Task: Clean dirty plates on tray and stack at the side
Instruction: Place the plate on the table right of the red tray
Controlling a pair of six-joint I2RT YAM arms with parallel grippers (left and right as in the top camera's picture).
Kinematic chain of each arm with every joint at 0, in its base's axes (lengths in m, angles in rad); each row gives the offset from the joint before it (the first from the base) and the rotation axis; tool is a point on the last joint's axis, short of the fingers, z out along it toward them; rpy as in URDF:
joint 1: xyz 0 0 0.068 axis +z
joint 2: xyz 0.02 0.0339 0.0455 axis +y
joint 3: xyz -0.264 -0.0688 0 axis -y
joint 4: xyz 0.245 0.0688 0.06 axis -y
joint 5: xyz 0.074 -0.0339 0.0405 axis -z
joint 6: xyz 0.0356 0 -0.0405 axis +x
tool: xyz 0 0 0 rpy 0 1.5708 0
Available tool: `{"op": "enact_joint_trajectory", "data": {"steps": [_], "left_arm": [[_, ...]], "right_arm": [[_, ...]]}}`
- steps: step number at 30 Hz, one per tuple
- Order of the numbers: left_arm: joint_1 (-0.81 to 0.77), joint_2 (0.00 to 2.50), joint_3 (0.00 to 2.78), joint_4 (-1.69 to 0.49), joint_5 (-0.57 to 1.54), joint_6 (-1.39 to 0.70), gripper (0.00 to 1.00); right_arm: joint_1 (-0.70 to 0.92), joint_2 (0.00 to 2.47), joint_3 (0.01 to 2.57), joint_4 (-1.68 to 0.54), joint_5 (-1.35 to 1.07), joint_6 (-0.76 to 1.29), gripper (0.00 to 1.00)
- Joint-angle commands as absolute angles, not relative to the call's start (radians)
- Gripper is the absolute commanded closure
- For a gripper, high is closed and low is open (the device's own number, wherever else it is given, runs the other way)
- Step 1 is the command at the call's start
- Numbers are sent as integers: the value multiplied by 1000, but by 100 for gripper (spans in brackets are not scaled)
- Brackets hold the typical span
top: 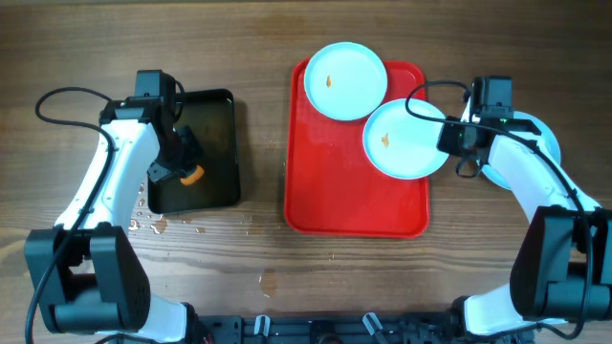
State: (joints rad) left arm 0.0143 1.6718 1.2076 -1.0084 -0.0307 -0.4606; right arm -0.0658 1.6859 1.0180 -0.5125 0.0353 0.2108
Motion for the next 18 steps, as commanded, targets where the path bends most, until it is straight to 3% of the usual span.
{"op": "enact_joint_trajectory", "data": {"steps": [1,3,4,13,16,18], "left_arm": [[18,1670,1204,-1005,-19,-448,96],[18,1670,1204,-1005,-19,-448,96],[18,1670,1204,-1005,-19,-448,96],[18,1670,1204,-1004,-19,-448,96],[18,1670,1204,-1003,-19,-448,96],[18,1670,1204,-1003,-18,-448,96]], "right_arm": [[-63,1687,1023,-538,-1,209,93],[-63,1685,1023,-536,4,206,69],[-63,1685,1023,-534,14,205,68],[-63,1760,1022,-522,21,209,82],[-63,1769,1022,-543,21,210,96],[-63,1748,1034,-582,22,209,96]]}}
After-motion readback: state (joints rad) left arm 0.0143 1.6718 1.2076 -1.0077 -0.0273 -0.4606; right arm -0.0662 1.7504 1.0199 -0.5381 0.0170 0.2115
